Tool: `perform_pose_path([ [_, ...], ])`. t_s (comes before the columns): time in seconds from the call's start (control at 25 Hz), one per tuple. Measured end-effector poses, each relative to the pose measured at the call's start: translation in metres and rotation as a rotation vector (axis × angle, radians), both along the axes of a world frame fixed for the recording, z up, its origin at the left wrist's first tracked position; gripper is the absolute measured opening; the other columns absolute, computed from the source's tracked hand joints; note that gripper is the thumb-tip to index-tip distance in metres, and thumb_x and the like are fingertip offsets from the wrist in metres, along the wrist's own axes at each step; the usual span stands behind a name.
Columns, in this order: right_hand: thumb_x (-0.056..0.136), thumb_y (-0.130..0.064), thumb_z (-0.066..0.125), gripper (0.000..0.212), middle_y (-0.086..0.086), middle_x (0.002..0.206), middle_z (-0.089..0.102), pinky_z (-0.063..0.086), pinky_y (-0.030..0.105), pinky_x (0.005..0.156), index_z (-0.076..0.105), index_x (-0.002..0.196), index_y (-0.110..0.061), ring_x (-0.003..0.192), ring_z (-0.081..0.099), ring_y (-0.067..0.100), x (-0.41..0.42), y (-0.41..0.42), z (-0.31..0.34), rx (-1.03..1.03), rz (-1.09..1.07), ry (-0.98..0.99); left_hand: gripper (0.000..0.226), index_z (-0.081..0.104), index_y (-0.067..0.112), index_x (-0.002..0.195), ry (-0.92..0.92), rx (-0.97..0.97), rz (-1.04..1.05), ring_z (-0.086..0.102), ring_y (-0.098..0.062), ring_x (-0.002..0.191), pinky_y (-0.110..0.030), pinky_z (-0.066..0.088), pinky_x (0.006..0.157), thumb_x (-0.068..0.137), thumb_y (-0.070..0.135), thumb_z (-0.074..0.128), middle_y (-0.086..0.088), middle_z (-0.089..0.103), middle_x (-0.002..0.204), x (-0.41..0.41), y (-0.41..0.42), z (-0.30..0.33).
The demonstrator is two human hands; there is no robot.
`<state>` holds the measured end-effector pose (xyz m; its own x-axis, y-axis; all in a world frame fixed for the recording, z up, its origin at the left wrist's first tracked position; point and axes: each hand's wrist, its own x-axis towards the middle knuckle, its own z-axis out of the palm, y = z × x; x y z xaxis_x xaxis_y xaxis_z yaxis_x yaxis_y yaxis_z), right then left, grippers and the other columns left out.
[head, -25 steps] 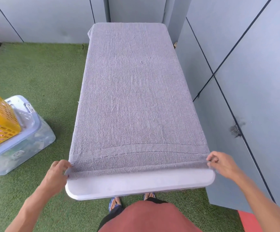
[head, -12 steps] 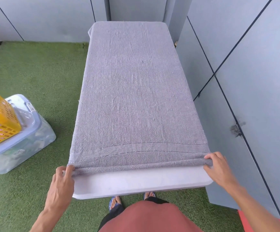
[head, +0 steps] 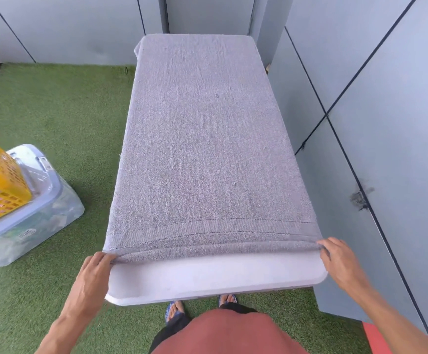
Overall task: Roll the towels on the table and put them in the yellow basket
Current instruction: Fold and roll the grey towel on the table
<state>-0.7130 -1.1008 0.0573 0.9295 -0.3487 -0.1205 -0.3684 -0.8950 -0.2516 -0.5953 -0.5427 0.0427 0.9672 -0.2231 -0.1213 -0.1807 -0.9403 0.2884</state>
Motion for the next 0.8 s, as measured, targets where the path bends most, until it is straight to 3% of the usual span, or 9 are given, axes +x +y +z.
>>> perform_pose_path([
  [0.08,0.08,0.007,0.064,0.018,0.001,0.078,0.062,0.041,0.031,0.071,0.072,0.091,-0.005,0.081,0.062,0.03,-0.003,-0.008,0.007,0.078,-0.006,0.056,0.025,0.064,0.005,0.111,0.151,-0.027,-0.025,0.059,-0.023,0.091,-0.029,0.051,0.075,0.089,-0.004,0.056,-0.009,0.067,0.104,0.016,0.006,0.009],
  [0.2,0.077,-0.004,0.072,0.016,-0.004,0.074,0.068,0.043,0.026,0.063,0.072,0.079,-0.02,0.076,0.065,0.019,0.023,-0.019,0.019,0.304,-0.252,0.187,0.019,0.055,0.02,0.102,0.357,-0.132,0.07,0.064,-0.016,0.078,-0.023,0.051,0.064,0.092,0.003,0.055,-0.001,0.067,0.092,0.046,0.007,0.019],
  [0.28,0.074,-0.004,0.076,0.02,-0.001,0.074,0.07,0.047,0.027,0.06,0.069,0.072,-0.023,0.076,0.066,0.02,0.04,-0.021,0.02,0.4,-0.361,0.169,0.023,0.052,0.024,0.089,0.292,-0.117,0.089,0.06,-0.021,0.082,-0.029,0.048,0.065,0.088,0.004,0.061,0.002,0.059,0.088,0.055,0.001,0.02],
  [0.4,0.073,0.005,0.073,0.028,0.003,0.074,0.062,0.038,0.026,0.057,0.063,0.067,-0.021,0.068,0.057,0.021,0.037,-0.007,0.014,0.208,-0.262,0.01,0.019,0.062,0.017,0.084,0.082,0.015,0.088,0.047,-0.021,0.085,-0.035,0.046,0.066,0.085,-0.002,0.061,0.001,0.05,0.085,0.043,-0.009,0.015],
  [0.48,0.079,0.007,0.066,0.02,0.003,0.075,0.059,0.039,0.028,0.058,0.064,0.076,-0.013,0.066,0.055,0.022,0.02,0.011,0.01,0.166,-0.202,-0.093,0.023,0.061,0.008,0.089,-0.041,0.019,0.058,0.046,-0.022,0.08,-0.036,0.046,0.062,0.08,-0.013,0.059,-0.003,0.053,0.085,0.02,-0.014,0.006],
  [0.56,0.082,0.003,0.065,0.016,0.004,0.087,0.061,0.046,0.036,0.074,0.066,0.091,-0.01,0.08,0.059,0.025,0.004,0.021,0.0,0.107,-0.152,-0.139,0.035,0.059,0.003,0.099,-0.117,0.014,0.034,0.049,-0.029,0.086,-0.043,0.051,0.07,0.073,-0.02,0.059,-0.011,0.055,0.095,0.0,-0.017,-0.005],
  [0.64,0.076,0.0,0.07,0.031,0.006,0.103,0.059,0.038,0.037,0.095,0.064,0.106,-0.007,0.1,0.054,0.027,-0.004,0.017,-0.012,0.026,-0.075,-0.097,0.045,0.056,0.0,0.11,-0.112,0.017,0.029,0.048,-0.034,0.099,-0.047,0.053,0.079,0.07,-0.021,0.061,-0.015,0.053,0.108,-0.007,-0.019,-0.01],
  [0.8,0.076,0.01,0.066,0.032,0.01,0.105,0.06,0.029,0.032,0.094,0.066,0.105,-0.003,0.102,0.056,0.033,0.013,0.003,-0.02,-0.001,-0.024,-0.029,0.043,0.058,0.0,0.114,-0.045,0.023,0.069,0.049,-0.032,0.098,-0.04,0.056,0.066,0.075,-0.021,0.057,-0.017,0.052,0.111,0.006,-0.021,-0.007],
])
